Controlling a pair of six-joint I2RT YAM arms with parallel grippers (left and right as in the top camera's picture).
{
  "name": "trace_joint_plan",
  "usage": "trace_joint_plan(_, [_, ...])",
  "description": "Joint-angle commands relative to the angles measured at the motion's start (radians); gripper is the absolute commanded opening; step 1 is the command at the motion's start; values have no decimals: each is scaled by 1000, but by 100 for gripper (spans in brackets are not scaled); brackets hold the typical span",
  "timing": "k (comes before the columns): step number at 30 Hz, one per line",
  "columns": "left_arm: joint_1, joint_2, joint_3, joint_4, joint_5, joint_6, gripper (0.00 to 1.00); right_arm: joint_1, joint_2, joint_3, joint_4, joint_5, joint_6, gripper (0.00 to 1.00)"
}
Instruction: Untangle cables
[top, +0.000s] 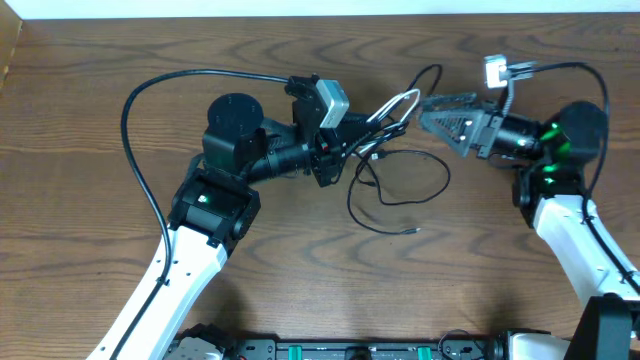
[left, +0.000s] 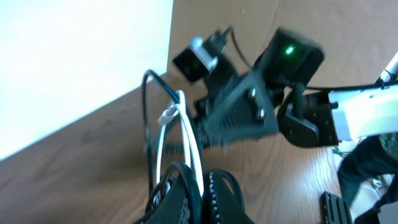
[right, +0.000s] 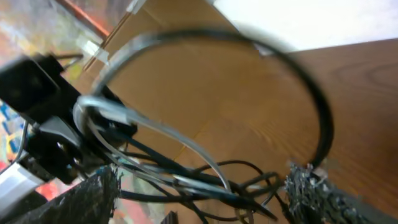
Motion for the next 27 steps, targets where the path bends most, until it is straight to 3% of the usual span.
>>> trace_joint_plan(1, [4,-6,4,41,24,-37,8,29,-6,8,-51,-2,-152,86])
trace_joint_plan(9, [5,-7,4,79,23,-40,8,33,-5,8,-168,22,-246,86])
trace_joint_plan(12, [5,-7,4,88,23,-40,7,33,-5,8,-203,28,-298,68])
trace_joint_plan(22, [5,-8,4,88,23,-55,8,13,-5,8,-214,135,-308,66])
trace_joint_plan(25, [5,-8,4,87,24,-56,8,6,-5,8,-229,184,-308,54])
trace_joint_plan(27, [5,-8,4,87,24,-59,8,6,-5,8,-229,206,-308,53])
